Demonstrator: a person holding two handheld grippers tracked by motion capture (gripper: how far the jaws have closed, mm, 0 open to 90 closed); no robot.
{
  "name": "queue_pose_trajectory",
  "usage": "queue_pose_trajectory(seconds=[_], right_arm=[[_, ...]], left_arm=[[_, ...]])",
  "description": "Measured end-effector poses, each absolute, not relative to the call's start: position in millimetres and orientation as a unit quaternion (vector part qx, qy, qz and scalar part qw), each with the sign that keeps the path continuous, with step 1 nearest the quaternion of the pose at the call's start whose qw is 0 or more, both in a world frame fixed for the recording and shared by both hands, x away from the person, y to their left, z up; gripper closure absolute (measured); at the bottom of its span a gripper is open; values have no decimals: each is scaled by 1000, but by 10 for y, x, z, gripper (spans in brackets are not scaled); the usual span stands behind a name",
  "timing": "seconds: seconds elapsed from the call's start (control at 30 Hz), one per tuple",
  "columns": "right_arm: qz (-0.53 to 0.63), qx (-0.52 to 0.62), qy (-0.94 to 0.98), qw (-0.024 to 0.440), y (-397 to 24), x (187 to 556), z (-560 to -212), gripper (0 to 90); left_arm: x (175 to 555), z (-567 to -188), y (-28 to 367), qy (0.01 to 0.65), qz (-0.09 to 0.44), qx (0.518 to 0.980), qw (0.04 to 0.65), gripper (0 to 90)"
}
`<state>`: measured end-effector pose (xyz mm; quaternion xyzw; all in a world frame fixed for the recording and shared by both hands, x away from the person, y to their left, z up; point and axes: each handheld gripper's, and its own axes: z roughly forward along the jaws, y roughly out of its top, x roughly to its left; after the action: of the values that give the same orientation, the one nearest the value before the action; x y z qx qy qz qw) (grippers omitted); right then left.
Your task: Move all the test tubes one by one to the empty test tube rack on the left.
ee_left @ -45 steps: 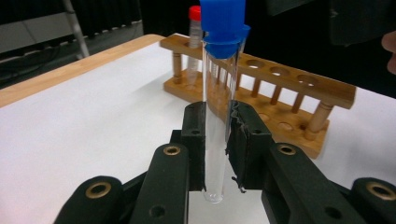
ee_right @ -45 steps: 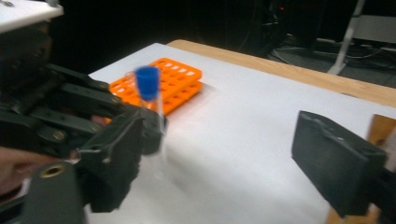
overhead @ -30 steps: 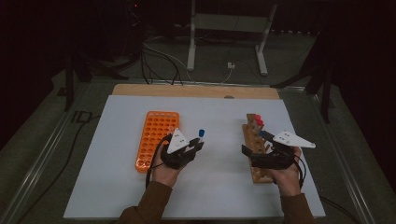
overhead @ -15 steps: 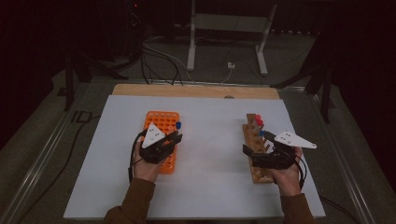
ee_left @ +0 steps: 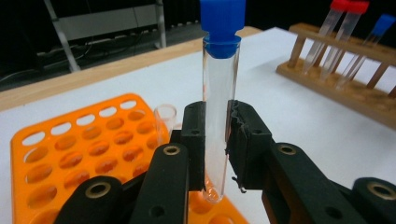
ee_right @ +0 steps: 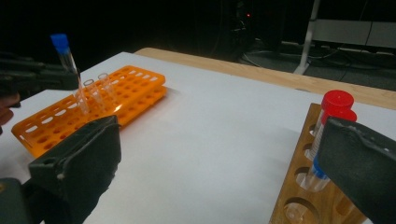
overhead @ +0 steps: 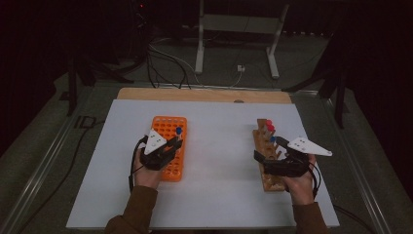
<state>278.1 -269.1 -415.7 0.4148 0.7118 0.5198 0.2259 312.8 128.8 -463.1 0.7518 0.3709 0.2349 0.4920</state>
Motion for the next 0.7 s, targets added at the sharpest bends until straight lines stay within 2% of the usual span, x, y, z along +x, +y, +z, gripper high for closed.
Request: queue_pose_trajectory(seconds=[0.33, 0.7], right_arm=[[521, 413, 712, 226, -2683, 2774, -4157, 3], [521, 412, 713, 227, -2683, 2770, -4155, 3]], left_arm=[[3148, -4728, 1306, 377, 238, 755, 480, 775], [3141, -4836, 1278, 394, 216, 790, 418, 778]])
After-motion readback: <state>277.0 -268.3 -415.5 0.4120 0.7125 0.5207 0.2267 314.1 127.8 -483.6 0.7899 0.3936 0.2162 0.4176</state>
